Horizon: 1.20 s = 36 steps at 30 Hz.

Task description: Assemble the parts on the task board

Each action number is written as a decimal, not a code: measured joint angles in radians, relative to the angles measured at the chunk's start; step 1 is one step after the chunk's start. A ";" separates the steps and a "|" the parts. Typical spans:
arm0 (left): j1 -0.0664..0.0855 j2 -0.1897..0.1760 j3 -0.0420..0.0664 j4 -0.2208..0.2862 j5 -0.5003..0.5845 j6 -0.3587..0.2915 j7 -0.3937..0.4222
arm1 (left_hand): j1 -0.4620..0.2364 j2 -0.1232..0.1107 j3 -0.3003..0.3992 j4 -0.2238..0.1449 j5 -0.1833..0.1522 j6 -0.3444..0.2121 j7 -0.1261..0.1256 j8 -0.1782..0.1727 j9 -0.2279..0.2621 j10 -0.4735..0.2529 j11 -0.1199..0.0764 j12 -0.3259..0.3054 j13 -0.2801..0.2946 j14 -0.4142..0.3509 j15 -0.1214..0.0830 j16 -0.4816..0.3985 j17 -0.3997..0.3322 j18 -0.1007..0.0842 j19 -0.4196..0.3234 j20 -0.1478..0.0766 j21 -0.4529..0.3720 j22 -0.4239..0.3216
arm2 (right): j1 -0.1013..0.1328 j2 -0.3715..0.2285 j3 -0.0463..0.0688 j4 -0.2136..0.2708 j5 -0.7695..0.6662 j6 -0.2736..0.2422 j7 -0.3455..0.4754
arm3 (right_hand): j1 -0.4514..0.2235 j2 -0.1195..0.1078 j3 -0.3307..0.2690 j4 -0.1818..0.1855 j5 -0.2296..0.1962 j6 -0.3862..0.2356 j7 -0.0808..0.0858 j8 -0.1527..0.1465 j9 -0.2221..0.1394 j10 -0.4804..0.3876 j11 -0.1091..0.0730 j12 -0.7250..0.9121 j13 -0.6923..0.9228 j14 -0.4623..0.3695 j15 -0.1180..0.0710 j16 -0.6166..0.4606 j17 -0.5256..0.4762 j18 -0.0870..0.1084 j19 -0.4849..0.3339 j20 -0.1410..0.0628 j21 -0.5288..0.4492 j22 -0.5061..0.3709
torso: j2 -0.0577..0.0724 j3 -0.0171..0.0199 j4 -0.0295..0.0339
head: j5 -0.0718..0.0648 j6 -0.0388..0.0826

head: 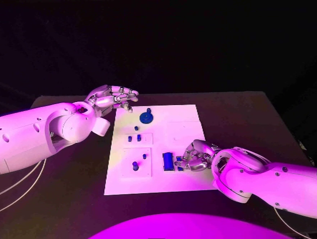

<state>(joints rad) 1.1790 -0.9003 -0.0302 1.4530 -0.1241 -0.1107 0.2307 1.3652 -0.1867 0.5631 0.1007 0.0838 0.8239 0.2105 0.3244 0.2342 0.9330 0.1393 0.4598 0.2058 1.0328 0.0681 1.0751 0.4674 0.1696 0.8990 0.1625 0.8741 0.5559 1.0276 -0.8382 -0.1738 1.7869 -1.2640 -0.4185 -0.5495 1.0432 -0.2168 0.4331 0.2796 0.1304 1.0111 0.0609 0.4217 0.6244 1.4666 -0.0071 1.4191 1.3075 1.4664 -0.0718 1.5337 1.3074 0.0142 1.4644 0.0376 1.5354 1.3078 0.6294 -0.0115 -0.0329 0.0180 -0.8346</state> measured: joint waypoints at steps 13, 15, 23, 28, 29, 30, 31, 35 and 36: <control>0.000 -0.002 0.000 0.000 0.000 0.001 -0.001 | 0.000 0.000 0.000 0.000 0.000 0.000 0.000 0.000 0.000 0.000 0.000 0.000 0.000 0.000 0.000 0.000 0.000 0.000 0.000 0.000 0.000 -0.001 | -0.001 -0.035 0.000 0.035 -0.003 -0.001 0.018 | -0.025 0.001 -0.091 0.009 0.095 -0.001 0.001 0.000 0.001 0.000 0.000 0.000 0.000 0.000 0.000 0.000 0.000 0.000 0.000 0.000 0.000 0.000 | 0.000 -0.0002 0.0004 | 0.002 -0.001; 0.000 -0.002 0.000 0.000 0.000 0.001 -0.001 | 0.000 0.000 0.000 0.000 0.000 0.000 0.000 0.000 0.000 0.000 0.000 0.000 0.000 0.000 0.000 0.000 0.000 0.000 0.000 0.000 0.000 -0.001 | -0.001 -0.047 0.000 0.041 -0.002 0.001 0.025 | -0.024 0.001 -0.098 0.002 0.088 -0.001 0.001 0.000 0.002 0.000 0.000 0.000 0.000 0.000 0.000 0.000 0.000 0.000 0.000 0.000 0.000 0.000 | 0.000 -0.0003 0.0004 | 0.003 -0.001; 0.000 -0.003 0.000 0.000 0.000 0.001 -0.002 | 0.000 0.000 0.000 0.000 0.000 0.000 0.000 0.000 0.000 0.000 0.000 0.000 0.000 0.000 0.000 0.000 0.000 0.000 0.000 0.000 0.000 -0.001 | -0.003 -0.071 0.000 0.047 0.005 0.026 0.055 | 0.055 -0.004 -0.120 -0.015 0.064 -0.001 0.001 0.000 0.002 0.000 0.000 0.000 0.000 0.000 0.000 0.000 0.000 0.000 0.000 0.000 0.000 0.000 | 0.000 -0.0003 0.0000 | 0.005 0.001; 0.000 -0.003 0.000 0.000 0.000 0.001 -0.002 | 0.000 0.000 0.000 0.000 0.000 0.000 0.000 0.000 0.000 0.000 0.000 0.000 0.000 0.000 0.000 0.000 0.000 0.000 0.000 0.000 0.000 -0.001 | -0.005 -0.070 0.000 0.040 0.007 0.039 0.065 | 0.062 0.003 -0.121 -0.016 0.061 -0.001 0.001 0.000 0.002 0.000 0.000 0.000 0.000 0.000 0.000 0.000 0.001 0.000 0.000 0.000 0.000 0.000 | 0.000 -0.0001 -0.0002 | 0.005 0.002; 0.000 -0.003 0.000 0.000 0.000 0.001 -0.002 | 0.000 0.000 0.000 0.000 0.000 0.000 0.000 0.000 0.000 0.000 0.000 0.000 0.000 0.000 0.000 0.000 0.000 0.000 0.000 0.000 0.000 -0.001 | -0.005 -0.070 0.000 0.039 0.007 0.040 0.066 | 0.063 0.004 -0.121 -0.016 0.061 -0.001 0.001 0.000 0.002 0.000 0.000 0.000 0.000 0.000 0.000 0.000 0.001 0.000 0.000 0.000 0.000 0.000 | 0.000 0.0000 -0.0002 | 0.005 0.002; 0.000 -0.003 0.000 0.000 0.000 0.001 -0.002 | 0.000 0.000 0.000 0.000 0.000 0.000 0.000 0.000 0.000 0.000 0.000 0.000 0.000 0.000 0.000 0.000 0.000 0.000 0.000 0.000 0.000 -0.001 | -0.005 -0.068 0.000 0.036 0.008 0.042 0.067 | 0.063 0.004 -0.121 -0.016 0.061 -0.001 0.001 0.000 0.002 0.000 0.000 0.000 0.000 0.000 0.000 0.000 0.001 0.000 0.000 0.000 0.000 0.000 | 0.000 -0.0001 -0.0001 | 0.005 0.002; 0.000 -0.003 0.000 0.000 0.000 0.001 -0.003 | 0.000 0.000 0.000 0.000 0.000 0.000 0.000 0.000 0.000 0.000 0.000 0.000 0.000 0.000 0.000 0.000 0.000 0.000 0.000 0.000 0.000 -0.001 | -0.005 -0.066 0.000 0.032 0.008 0.044 0.068 | 0.063 0.004 -0.121 -0.016 0.061 -0.001 0.001 0.000 0.002 0.000 0.000 0.000 0.000 0.000 0.000 0.000 0.001 0.000 0.000 0.000 0.000 0.000 | 0.000 0.0000 0.0000 | 0.005 0.002; 0.000 -0.003 0.000 0.000 0.000 0.002 -0.003 | 0.000 0.000 0.000 0.000 0.000 0.000 0.000 0.000 0.000 0.000 0.000 0.000 0.000 0.000 0.000 0.000 0.000 0.000 0.000 0.000 0.000 -0.001 | -0.006 -0.053 0.000 0.016 0.009 0.052 0.071 | 0.073 0.006 -0.121 -0.016 0.056 -0.001 0.001 0.000 0.002 0.000 0.000 0.000 0.000 0.000 0.000 0.000 0.001 0.000 0.000 0.000 0.000 0.000 | 0.000 0.0001 0.0004 | 0.005 0.002; 0.000 -0.003 0.000 0.000 0.000 0.002 -0.003 | 0.000 0.000 0.000 0.000 0.000 0.000 0.000 0.000 0.000 0.000 0.000 0.000 0.000 0.000 0.000 0.000 0.000 0.000 0.000 0.000 0.000 -0.001 | -0.007 -0.051 0.000 0.013 0.009 0.054 0.071 | 0.073 0.006 -0.121 -0.016 0.053 -0.001 0.001 0.000 0.003 0.000 0.000 0.000 0.000 0.000 0.000 0.000 0.001 0.000 0.000 0.000 0.000 0.000 | 0.000 0.0001 0.0006 | 0.005 0.002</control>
<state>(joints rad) 1.1790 -0.9031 -0.0301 1.4526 -0.1244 -0.1090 0.2277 1.3652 -0.1867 0.5631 0.1007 0.0838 0.8239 0.2105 0.3244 0.2342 0.9330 0.1393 0.4597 0.2059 1.0328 0.0681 1.0751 0.4676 0.1696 0.8988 0.1624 0.8741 0.5552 1.0210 -0.8890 -0.1738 1.7995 -1.2547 -0.3645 -0.4787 1.1164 -0.2107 0.3117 0.2633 0.1832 1.0104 0.0615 0.4218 0.6272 1.4666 -0.0071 1.4191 1.3075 1.4664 -0.0718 1.5337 1.3080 0.0143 1.4644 0.0377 1.5354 1.3074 0.6299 -0.0114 -0.0323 0.0235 -0.8328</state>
